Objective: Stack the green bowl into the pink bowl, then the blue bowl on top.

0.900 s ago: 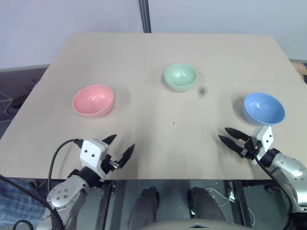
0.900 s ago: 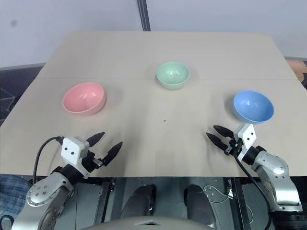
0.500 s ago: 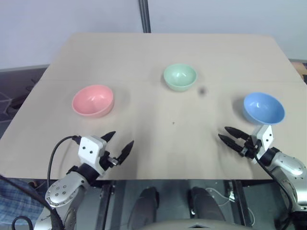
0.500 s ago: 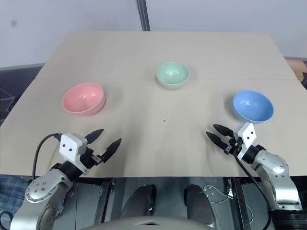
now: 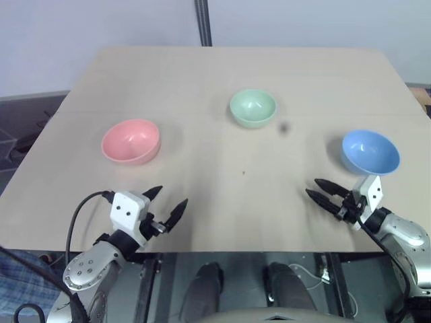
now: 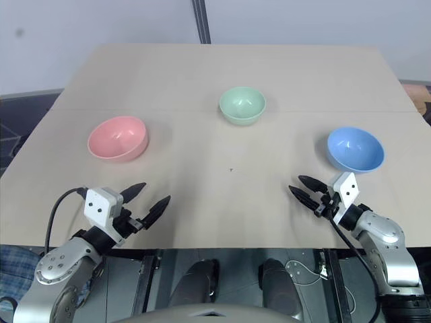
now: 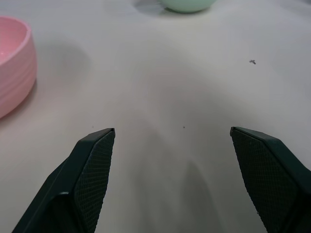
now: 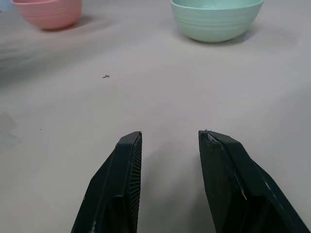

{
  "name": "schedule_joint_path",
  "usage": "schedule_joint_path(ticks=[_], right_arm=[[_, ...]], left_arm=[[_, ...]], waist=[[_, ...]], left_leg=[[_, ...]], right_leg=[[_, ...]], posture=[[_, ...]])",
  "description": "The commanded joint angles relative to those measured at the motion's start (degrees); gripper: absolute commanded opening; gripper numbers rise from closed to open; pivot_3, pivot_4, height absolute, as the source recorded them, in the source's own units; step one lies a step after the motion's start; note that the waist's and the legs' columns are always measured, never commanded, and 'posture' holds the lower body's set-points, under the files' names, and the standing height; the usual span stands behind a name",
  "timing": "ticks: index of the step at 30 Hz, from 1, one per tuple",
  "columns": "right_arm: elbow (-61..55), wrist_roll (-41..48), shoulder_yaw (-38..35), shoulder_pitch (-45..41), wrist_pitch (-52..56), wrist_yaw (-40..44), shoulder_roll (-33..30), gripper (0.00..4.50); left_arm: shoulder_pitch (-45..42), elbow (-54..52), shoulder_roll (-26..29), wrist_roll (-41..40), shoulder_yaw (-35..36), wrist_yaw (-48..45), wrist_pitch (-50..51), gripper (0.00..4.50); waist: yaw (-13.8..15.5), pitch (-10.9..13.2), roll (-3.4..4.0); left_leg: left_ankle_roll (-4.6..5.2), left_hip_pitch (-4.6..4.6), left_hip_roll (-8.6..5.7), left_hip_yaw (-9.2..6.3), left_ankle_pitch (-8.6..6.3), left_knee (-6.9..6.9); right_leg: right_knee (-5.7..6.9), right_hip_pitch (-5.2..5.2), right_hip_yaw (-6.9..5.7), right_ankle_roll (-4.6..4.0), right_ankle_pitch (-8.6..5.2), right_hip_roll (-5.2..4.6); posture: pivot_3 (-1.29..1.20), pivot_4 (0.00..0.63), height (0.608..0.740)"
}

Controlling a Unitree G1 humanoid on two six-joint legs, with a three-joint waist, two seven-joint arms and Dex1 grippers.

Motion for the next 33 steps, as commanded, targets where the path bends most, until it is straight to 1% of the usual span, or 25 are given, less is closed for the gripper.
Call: schedule_joint_path(ticks=[1, 2, 4, 5, 6, 10, 13, 15, 19, 21, 24, 30, 33], right_arm=[[-2.6, 2.2, -1.2, -0.9, 3.4, -2.1, 0.1, 2.64], [-2.7, 2.4, -1.2, -1.1, 3.9, -2.3, 0.1, 2.95], [-2.9, 2.5, -1.2, -1.2, 4.2, -2.4, -0.1, 3.87], [-3.0, 2.7, -1.1, -1.1, 4.5, -2.2, -0.3, 4.17], [-3.2, 2.8, -1.0, -1.0, 4.6, -2.0, -0.4, 4.36], [-4.1, 2.9, -0.8, -0.7, 4.3, -1.2, -0.7, 4.36], [-6.0, 3.2, -0.9, -0.5, 0.0, 2.0, -0.9, 4.36], [-8.7, 5.3, -1.6, -0.5, -0.8, 3.9, -1.2, 4.36], [-13.7, 11.9, -2.5, -1.6, 2.9, 5.5, -2.4, 4.36], [-15.5, 13.5, -2.1, -1.3, 4.1, 6.8, -3.6, 4.36], [-16.9, 14.4, -1.7, -1.0, 5.3, 8.0, -5.2, 4.36], [-16.3, 13.8, -1.2, -2.2, 5.7, 8.5, -6.1, 4.36], [-15.4, 12.8, -1.0, -2.1, 5.1, 9.4, -6.6, 4.36]], left_arm=[[-0.1, -2.1, 0.4, -1.8, 1.3, -0.3, 0.2, 4.04], [0.0, -2.2, 0.4, -1.9, 1.3, -0.5, 0.2, 4.04], [0.0, -2.3, 0.6, -2.0, 1.4, -0.5, 0.3, 4.04], [0.0, -2.3, 0.6, -2.1, 1.4, -0.4, 0.4, 4.27], [-0.1, -2.4, 0.7, -2.0, 1.4, -0.3, 0.5, 4.41], [-0.3, -2.5, 0.9, -2.3, 1.5, 0.0, 0.7, 4.41], [-0.3, -2.8, 1.3, -1.1, 1.5, 0.4, 0.0, 4.41], [-0.6, -2.7, 1.9, 0.3, 1.4, 0.7, -0.5, 4.41], [-1.4, -3.2, 3.0, 1.9, 0.1, 1.1, 0.4, 4.41], [-1.5, -3.3, 3.2, 2.6, -0.5, 1.1, 0.2, 4.41], [-2.3, -3.2, 3.5, 2.2, -0.4, 1.0, 0.9, 4.41], [-4.9, -2.2, 5.2, 2.6, 0.4, 0.8, 2.0, 4.41], [-5.8, -2.2, 7.5, 5.1, 0.9, 0.9, 1.8, 4.41]], waist=[[0.0, 0.0, 0.00], [0.0, 0.0, 0.00], [0.0, 0.0, 0.00], [0.0, 0.0, 0.00], [0.0, 0.0, 0.00], [0.0, 0.0, 0.00], [0.0, 0.0, 0.00], [0.0, 0.0, 0.01], [0.0, 0.0, 0.00], [0.0, 0.0, 0.00], [0.1, 0.0, -0.01], [0.1, 0.0, -0.02], [0.1, 0.0, -0.02]], left_leg=[[0.00, 0.00, 0.00, 0.00, 0.00, 0.00], [0.00, 0.00, 0.00, 0.00, 0.00, 0.00], [0.00, 0.00, 0.00, 0.00, 0.00, 0.00], [0.00, 0.00, 0.00, 0.00, 0.00, 0.00], [0.00, 0.00, 0.00, 0.00, 0.00, 0.00], [0.00, 0.00, 0.00, 0.00, 0.00, 0.00], [0.00, 0.00, 0.00, 0.00, 0.00, 0.00], [0.00, 0.00, 0.00, 0.00, 0.00, 0.00], [0.00, 0.00, 0.01, -0.01, 0.00, 0.01], [0.00, 0.00, 0.00, -0.01, 0.00, 0.02], [0.00, -0.01, 0.00, -0.02, 0.00, 0.02], [0.00, 0.00, 0.00, -0.02, 0.00, 0.03], [0.00, -0.01, 0.01, -0.02, 0.00, 0.02]], right_leg=[[0.00, 0.00, 0.00, 0.00, 0.00, 0.00], [0.00, 0.00, 0.00, 0.00, 0.00, 0.00], [0.00, 0.00, 0.00, 0.00, 0.00, 0.00], [0.00, 0.00, 0.00, 0.00, 0.00, 0.00], [0.00, 0.00, 0.00, 0.00, 0.00, 0.00], [0.00, 0.00, 0.00, 0.00, 0.00, 0.00], [0.00, 0.00, 0.00, 0.00, 0.00, 0.00], [0.01, 0.00, 0.00, 0.00, 0.00, 0.01], [0.01, 0.01, 0.00, 0.01, 0.00, 0.01], [0.01, 0.01, 0.00, 0.01, 0.00, 0.01], [-0.01, 0.01, -0.01, 0.01, 0.00, 0.01], [0.01, 0.01, -0.02, 0.01, 0.00, 0.01], [0.01, 0.00, -0.02, 0.01, 0.00, 0.02]], posture=[[0.00, 0.150, 0.740], [0.00, 0.150, 0.740], [0.00, 0.150, 0.740], [0.00, 0.150, 0.740], [0.00, 0.150, 0.740], [0.00, 0.150, 0.740], [0.00, 0.150, 0.740], [0.00, 0.150, 0.740], [0.00, 0.150, 0.740], [0.00, 0.150, 0.740], [0.00, 0.150, 0.740], [0.00, 0.150, 0.740], [0.00, 0.150, 0.740]])
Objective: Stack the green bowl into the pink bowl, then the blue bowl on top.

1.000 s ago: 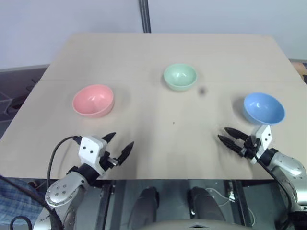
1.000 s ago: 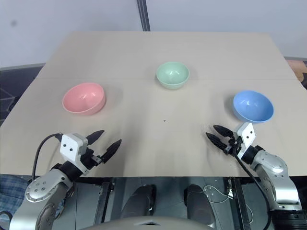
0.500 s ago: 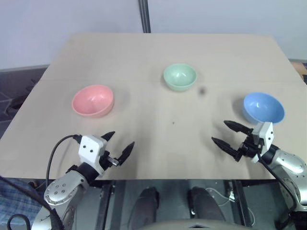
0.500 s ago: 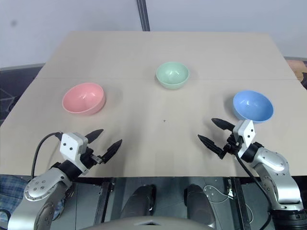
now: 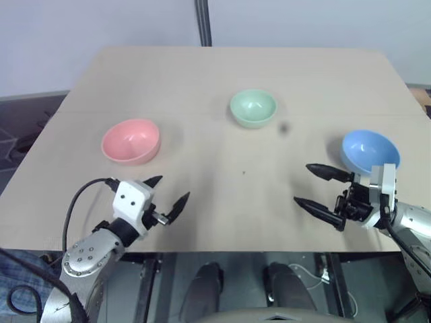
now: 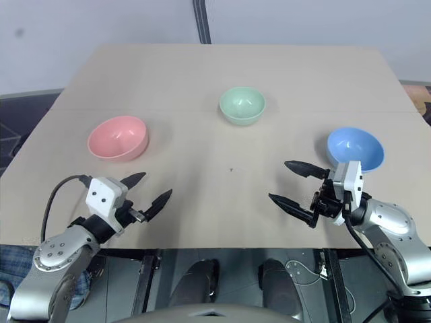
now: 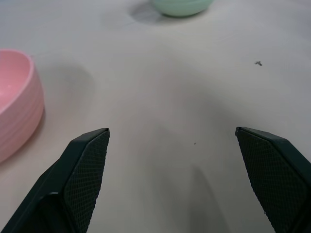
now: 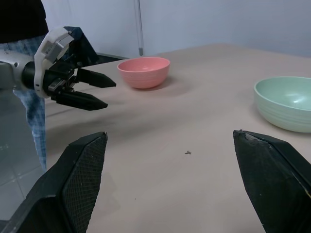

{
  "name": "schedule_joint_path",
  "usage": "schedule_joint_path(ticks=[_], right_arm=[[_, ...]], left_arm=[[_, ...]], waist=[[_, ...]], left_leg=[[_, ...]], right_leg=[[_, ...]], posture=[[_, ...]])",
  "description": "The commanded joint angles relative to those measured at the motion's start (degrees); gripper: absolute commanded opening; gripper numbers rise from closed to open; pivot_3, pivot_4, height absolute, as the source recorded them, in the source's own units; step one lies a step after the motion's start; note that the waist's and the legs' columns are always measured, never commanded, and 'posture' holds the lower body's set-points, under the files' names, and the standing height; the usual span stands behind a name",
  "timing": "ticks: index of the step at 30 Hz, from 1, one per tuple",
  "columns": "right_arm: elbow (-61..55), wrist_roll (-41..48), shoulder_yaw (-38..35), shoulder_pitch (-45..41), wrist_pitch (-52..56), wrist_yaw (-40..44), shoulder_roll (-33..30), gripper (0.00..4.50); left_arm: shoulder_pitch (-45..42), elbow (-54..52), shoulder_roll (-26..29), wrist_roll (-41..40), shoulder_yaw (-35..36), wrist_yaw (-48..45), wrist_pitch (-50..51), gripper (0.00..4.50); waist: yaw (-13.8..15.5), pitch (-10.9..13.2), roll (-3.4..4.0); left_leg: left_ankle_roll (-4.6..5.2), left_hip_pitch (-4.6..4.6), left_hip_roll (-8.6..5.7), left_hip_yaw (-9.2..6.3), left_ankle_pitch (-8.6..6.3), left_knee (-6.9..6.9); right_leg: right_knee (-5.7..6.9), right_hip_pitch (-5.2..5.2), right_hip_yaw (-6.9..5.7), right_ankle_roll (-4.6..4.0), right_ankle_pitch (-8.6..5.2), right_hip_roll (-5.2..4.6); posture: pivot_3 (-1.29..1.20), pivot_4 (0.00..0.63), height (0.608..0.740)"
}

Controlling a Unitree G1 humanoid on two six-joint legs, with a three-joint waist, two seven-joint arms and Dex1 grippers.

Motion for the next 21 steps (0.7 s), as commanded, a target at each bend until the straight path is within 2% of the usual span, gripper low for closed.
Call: schedule_joint_path(ticks=[1, 6, 13, 21], right_arm=[[-0.3, -0.8, -0.2, -0.4, -0.9, 1.5, -1.1, 4.36], [0.8, -1.9, -0.1, -0.8, -1.3, 2.1, -1.0, 4.36], [2.1, -2.9, 0.6, -2.4, -2.5, 3.6, -0.8, 4.36], [3.4, -3.9, 1.1, -3.6, -5.0, 5.0, 0.0, 4.36]], left_arm=[[-1.7, -1.4, 3.3, 2.6, 2.4, 0.3, 0.5, 4.41], [-4.3, 1.2, 8.8, 4.8, 4.6, -0.9, 2.4, 4.41], [-7.9, 11.3, 15.1, 9.4, 7.7, -1.4, 1.7, 4.41], [-15.9, 20.8, 18.0, 12.6, 5.8, -2.2, -2.4, 4.41]], waist=[[0.0, 0.0, 0.00], [0.0, 0.0, -0.01], [-0.1, 0.0, -0.01], [0.0, 0.0, -0.03]], left_leg=[[0.00, 0.00, 0.00, 0.00, 0.00, 0.00], [0.00, 0.00, -0.01, 0.00, 0.00, 0.00], [0.00, 0.01, 0.03, 0.00, 0.00, -0.02], [0.00, -0.02, 0.01, -0.03, 0.00, -0.03]], right_leg=[[0.00, 0.00, 0.00, 0.00, 0.00, 0.00], [-0.01, 0.01, -0.02, 0.00, 0.00, 0.00], [0.00, -0.02, -0.01, 0.00, 0.00, 0.04], [-0.01, -0.02, -0.05, 0.00, 0.00, 0.00]], posture=[[0.00, 0.150, 0.740], [0.00, 0.150, 0.740], [0.00, 0.150, 0.740], [0.00, 0.150, 0.740]])
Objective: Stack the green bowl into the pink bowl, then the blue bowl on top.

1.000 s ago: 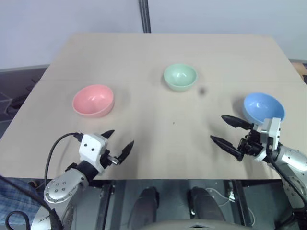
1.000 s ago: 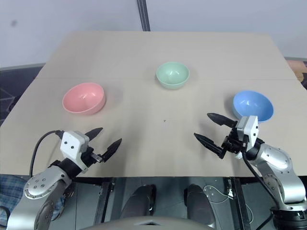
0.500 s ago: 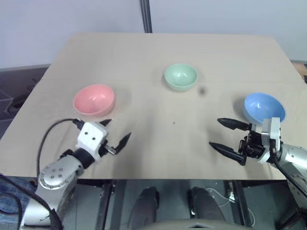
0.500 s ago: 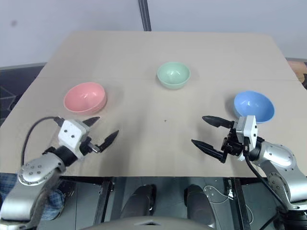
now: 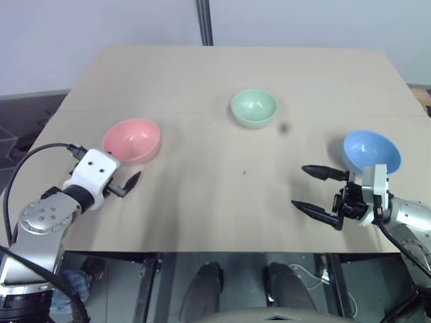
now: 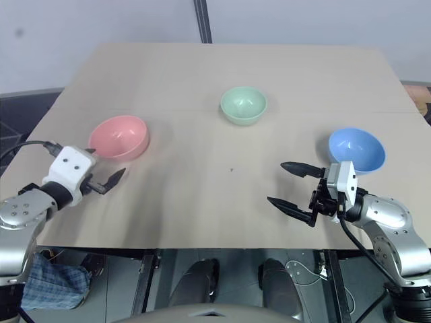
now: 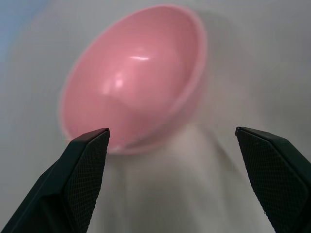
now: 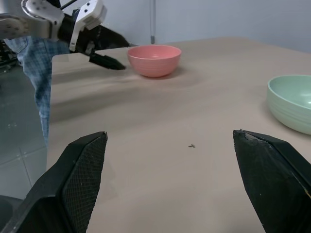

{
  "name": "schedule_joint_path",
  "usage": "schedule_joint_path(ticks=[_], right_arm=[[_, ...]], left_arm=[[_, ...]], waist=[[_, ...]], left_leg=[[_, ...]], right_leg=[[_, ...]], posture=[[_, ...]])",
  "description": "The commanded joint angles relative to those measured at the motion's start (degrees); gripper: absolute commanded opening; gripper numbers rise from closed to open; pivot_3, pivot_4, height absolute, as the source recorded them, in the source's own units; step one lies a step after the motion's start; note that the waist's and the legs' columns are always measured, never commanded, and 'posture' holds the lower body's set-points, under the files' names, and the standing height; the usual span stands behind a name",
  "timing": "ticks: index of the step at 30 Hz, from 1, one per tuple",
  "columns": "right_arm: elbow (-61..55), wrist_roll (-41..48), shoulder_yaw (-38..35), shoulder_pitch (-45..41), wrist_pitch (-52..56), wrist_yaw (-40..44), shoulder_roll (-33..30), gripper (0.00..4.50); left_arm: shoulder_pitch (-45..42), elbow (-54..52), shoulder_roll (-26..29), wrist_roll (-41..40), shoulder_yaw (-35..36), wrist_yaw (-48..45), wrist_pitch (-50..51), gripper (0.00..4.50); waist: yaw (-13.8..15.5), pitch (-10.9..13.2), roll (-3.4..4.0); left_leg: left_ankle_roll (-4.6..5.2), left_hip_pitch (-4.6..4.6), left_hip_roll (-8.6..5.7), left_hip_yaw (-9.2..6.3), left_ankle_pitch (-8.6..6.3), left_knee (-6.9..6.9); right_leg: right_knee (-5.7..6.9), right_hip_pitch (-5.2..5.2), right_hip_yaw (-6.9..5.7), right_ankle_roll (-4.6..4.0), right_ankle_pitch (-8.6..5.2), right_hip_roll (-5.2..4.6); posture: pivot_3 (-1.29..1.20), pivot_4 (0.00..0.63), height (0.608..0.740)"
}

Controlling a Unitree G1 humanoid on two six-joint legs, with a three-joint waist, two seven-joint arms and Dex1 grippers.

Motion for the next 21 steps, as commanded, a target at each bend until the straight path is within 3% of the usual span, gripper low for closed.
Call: schedule_joint_path(ticks=[1, 17, 21], right_arm=[[-0.3, 0.0, -0.7, -0.9, -2.5, 0.8, 0.2, 4.36], [3.5, -1.1, -1.3, -1.9, -6.3, 2.8, -0.2, 4.36], [4.3, -1.5, -1.9, -1.5, -6.9, 3.3, -0.5, 4.50]], left_arm=[[-3.2, 2.9, 1.3, 1.7, -0.9, -0.7, -3.3, 4.41], [-16.4, 24.2, 5.6, 11.3, -15.5, -9.3, -15.4, 4.41], [-19.1, 26.9, 5.4, 12.3, -17.3, -10.5, -19.6, 3.12]], waist=[[0.0, 0.0, 0.00], [-0.1, 0.0, 0.03], [-0.2, 0.0, 0.03]], left_leg=[[0.00, 0.00, 0.00, 0.00, 0.00, 0.00], [0.00, 0.02, -0.02, -0.01, 0.00, 0.00], [0.00, 0.02, -0.02, 0.00, 0.00, 0.00]], right_leg=[[0.00, 0.00, 0.00, 0.00, 0.00, -0.01], [0.06, 0.00, -0.02, 0.01, 0.01, 0.00], [0.08, 0.00, -0.02, 0.01, 0.01, 0.00]], posture=[[0.00, 0.150, 0.740], [0.00, 0.150, 0.740], [0.00, 0.150, 0.740]])
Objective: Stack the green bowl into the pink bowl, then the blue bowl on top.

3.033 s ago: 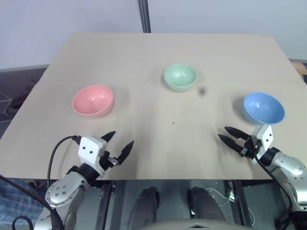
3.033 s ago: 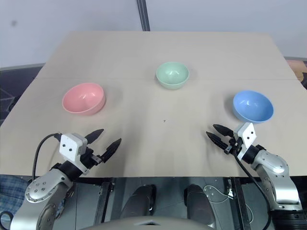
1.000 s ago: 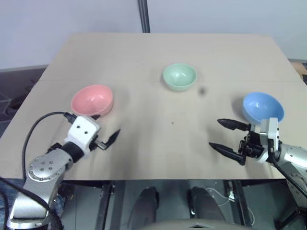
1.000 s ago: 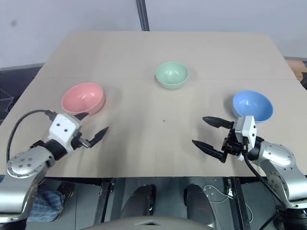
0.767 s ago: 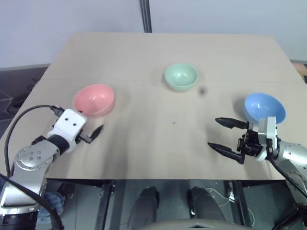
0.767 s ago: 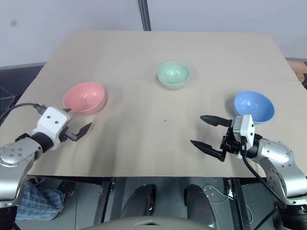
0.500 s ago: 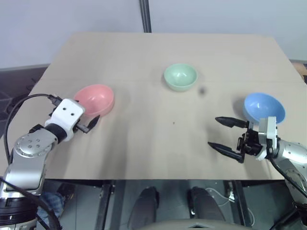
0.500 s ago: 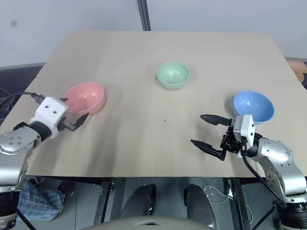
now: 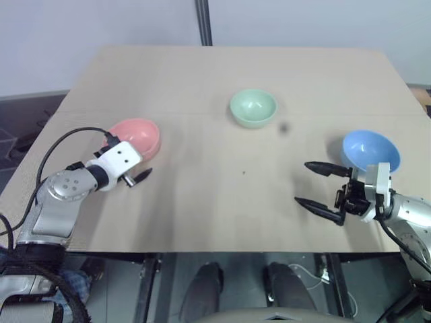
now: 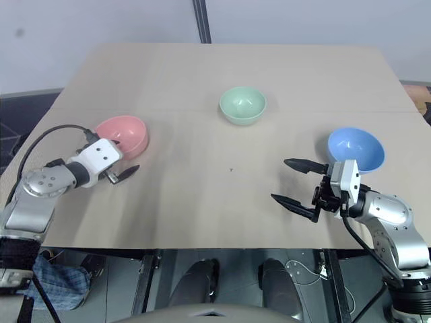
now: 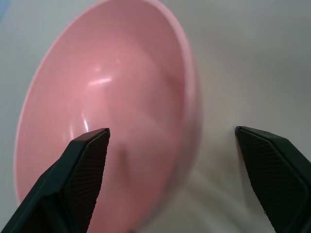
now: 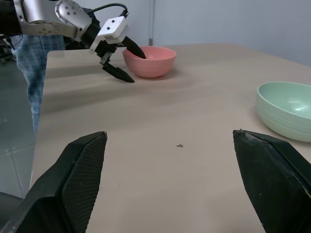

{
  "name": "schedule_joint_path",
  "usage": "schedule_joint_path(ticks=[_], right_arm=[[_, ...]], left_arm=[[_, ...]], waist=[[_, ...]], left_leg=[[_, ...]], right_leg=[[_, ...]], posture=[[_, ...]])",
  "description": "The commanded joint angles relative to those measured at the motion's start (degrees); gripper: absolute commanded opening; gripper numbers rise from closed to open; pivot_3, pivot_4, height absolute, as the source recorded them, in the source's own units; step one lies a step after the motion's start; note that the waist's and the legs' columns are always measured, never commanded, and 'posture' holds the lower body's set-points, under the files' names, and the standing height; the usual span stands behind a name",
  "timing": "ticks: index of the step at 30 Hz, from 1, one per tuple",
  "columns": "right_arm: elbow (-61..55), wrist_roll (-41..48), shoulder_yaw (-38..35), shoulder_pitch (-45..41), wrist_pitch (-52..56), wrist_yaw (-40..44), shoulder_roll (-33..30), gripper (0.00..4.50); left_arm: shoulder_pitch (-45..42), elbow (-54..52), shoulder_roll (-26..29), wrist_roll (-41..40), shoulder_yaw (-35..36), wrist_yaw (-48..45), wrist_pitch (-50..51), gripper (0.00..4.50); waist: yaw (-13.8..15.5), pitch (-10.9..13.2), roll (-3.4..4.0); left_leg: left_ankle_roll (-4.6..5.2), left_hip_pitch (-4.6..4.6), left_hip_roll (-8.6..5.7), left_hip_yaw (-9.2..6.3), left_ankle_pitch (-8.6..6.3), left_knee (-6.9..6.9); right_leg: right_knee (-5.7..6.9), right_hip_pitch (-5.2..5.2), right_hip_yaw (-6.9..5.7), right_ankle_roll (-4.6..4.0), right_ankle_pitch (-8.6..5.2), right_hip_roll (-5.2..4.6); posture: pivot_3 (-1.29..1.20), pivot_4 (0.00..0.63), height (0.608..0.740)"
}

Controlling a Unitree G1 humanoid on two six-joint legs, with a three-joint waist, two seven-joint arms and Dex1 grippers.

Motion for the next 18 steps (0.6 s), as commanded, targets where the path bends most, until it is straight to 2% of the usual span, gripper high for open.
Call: schedule_joint_path(ticks=[1, 2, 3, 5, 6, 7, 12, 18], right_arm=[[-0.1, -0.1, -1.7, 0.6, -2.1, 0.8, -0.8, 4.50], [0.1, -0.3, -1.9, 0.7, -2.2, 0.9, -0.9, 4.50], [0.2, -0.3, -2.0, 0.7, -2.3, 0.9, -1.1, 4.50], [0.3, -0.4, -2.2, 0.6, -2.4, 0.8, -1.1, 4.50], [0.2, -0.4, -2.2, 0.6, -2.4, 0.6, -1.1, 4.50], [0.1, -0.4, -2.2, 0.6, -2.3, 0.5, -1.1, 4.50], [0.0, -0.5, -2.1, 0.7, -2.3, 0.1, -1.0, 4.50], [0.6, -0.7, -1.8, -0.3, -2.2, -0.1, -1.1, 4.50]], left_arm=[[-1.6, 1.5, 0.5, 0.7, -0.9, -1.5, -2.3, 2.68], [-2.2, 1.9, 0.6, 0.6, -1.3, -2.2, -2.7, 2.12], [-2.8, 2.2, 0.6, 0.6, -1.6, -2.7, -2.9, 1.83], [-3.8, 3.0, 0.8, 0.9, -1.9, -3.4, -3.5, 0.94], [-4.3, 3.4, 0.9, 1.1, -2.2, -3.8, -4.0, 0.68], [-4.8, 3.9, 1.1, 1.5, -2.7, -4.1, -4.9, 0.10], [-7.4, 2.4, -0.9, 1.8, -4.9, -5.2, -10.2, 0.04], [-9.8, -6.1, -4.3, 1.1, -13.0, -13.8, -16.1, 0.04]], waist=[[0.0, 0.0, 0.00], [0.0, 0.0, 0.00], [-0.1, 0.0, 0.00], [0.0, 0.0, 0.00], [0.0, 0.0, -0.01], [0.0, 0.0, -0.01], [0.0, 0.0, -0.01], [0.2, 0.0, -0.02]], left_leg=[[0.00, 0.00, 0.00, 0.00, 0.00, 0.00], [0.00, -0.01, 0.00, 0.00, 0.00, 0.00], [0.00, -0.01, 0.00, 0.00, 0.00, 0.00], [0.00, -0.02, 0.00, -0.02, 0.00, 0.00], [0.00, -0.02, 0.00, -0.01, 0.00, 0.01], [0.00, -0.02, 0.00, -0.01, 0.00, 0.01], [0.00, -0.04, -0.01, -0.03, 0.00, 0.01], [0.00, -0.09, -0.06, -0.03, 0.00, 0.05]], right_leg=[[0.00, 0.00, 0.00, 0.00, 0.00, 0.00], [0.00, 0.00, 0.00, 0.00, 0.00, 0.00], [0.00, 0.00, 0.00, 0.00, 0.00, 0.00], [0.01, -0.01, -0.01, 0.00, 0.00, 0.01], [0.01, -0.01, -0.01, 0.00, 0.00, 0.01], [0.02, -0.01, -0.01, 0.00, 0.00, 0.00], [0.01, -0.02, -0.02, 0.00, 0.00, 0.00], [0.01, -0.01, -0.02, 0.01, 0.01, -0.05]], posture=[[0.00, 0.150, 0.740], [0.00, 0.150, 0.740], [0.00, 0.150, 0.740], [0.00, 0.150, 0.740], [0.00, 0.150, 0.740], [0.00, 0.150, 0.740], [0.00, 0.150, 0.740], [0.00, 0.150, 0.740]])
